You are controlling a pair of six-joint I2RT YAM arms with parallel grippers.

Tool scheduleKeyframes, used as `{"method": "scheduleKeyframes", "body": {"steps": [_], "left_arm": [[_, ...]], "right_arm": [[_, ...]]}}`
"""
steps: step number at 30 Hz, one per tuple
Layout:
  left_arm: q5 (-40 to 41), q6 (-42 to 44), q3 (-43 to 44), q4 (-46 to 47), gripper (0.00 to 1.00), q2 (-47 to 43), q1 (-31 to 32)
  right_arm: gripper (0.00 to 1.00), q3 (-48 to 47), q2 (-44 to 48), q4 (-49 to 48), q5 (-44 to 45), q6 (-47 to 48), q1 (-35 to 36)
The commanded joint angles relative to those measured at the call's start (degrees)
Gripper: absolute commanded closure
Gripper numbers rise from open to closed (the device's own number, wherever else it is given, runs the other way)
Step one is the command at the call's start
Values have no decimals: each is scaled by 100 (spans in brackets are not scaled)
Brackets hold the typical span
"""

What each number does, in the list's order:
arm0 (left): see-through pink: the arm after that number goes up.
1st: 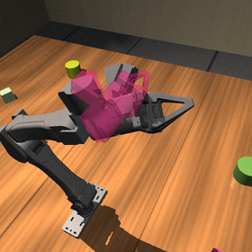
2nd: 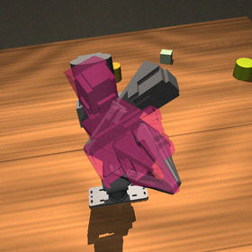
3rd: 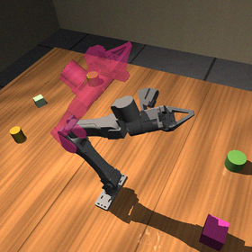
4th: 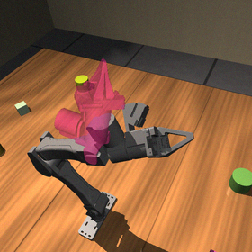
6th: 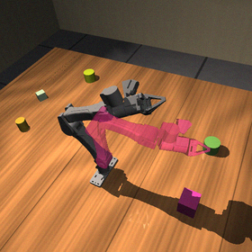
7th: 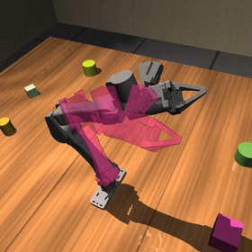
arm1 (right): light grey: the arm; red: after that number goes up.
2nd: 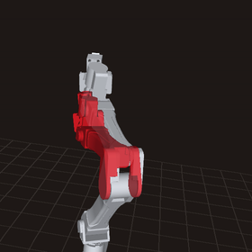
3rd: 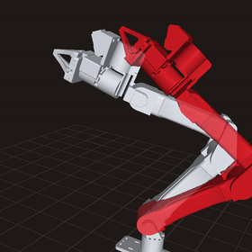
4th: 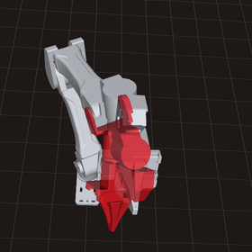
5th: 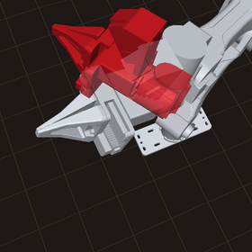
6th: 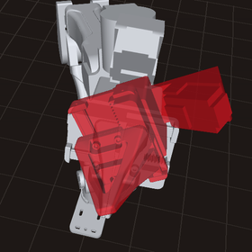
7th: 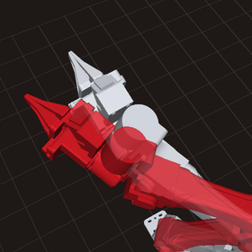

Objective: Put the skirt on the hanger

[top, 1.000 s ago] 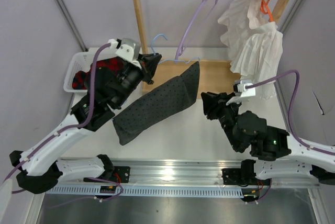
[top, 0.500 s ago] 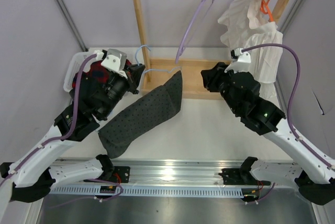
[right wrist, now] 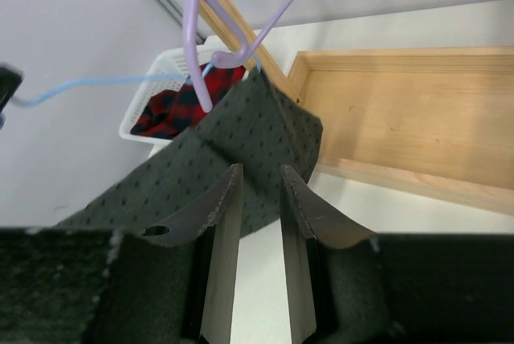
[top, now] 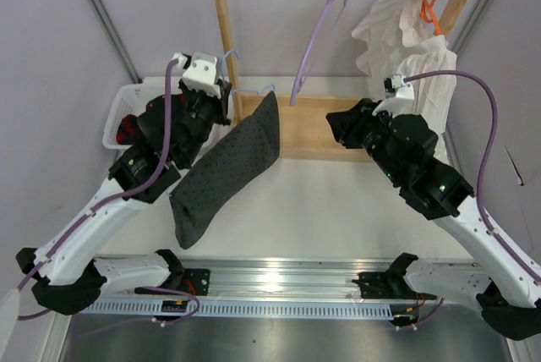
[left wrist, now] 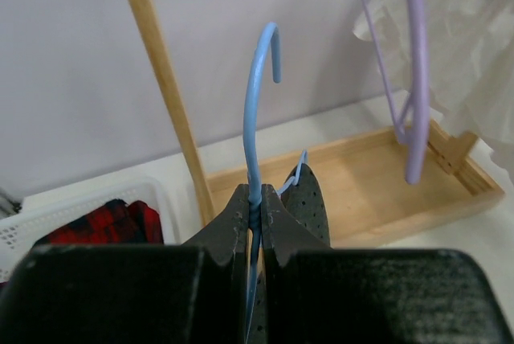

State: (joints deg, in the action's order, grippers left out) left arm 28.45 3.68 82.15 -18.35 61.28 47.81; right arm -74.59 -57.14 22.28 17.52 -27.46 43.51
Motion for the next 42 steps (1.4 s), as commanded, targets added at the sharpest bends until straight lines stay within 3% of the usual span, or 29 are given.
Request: {"method": "scheduleKeyframes", "body": {"steps": [1,12,26,37,42], "left_arm": [[-198,168,696,859,100,296,-447],[-972,229,2224,1632,100,1859,-1353],[-1096,203,3158,2801,100,3065,-1854],[-1008,115,4229,2275,100,3795,-1916],[-929,80,4309,2073,100,3980,-1934]], "right_arm": [[71,67,344,-66,-143,-93,-18],[71,120,731,66,-196,-13,-18],[75,181,898,4,-310,206,-18],[75,190,872,-5,-319,364,-26],[75,243,872,-31,-337,338,-18]]}}
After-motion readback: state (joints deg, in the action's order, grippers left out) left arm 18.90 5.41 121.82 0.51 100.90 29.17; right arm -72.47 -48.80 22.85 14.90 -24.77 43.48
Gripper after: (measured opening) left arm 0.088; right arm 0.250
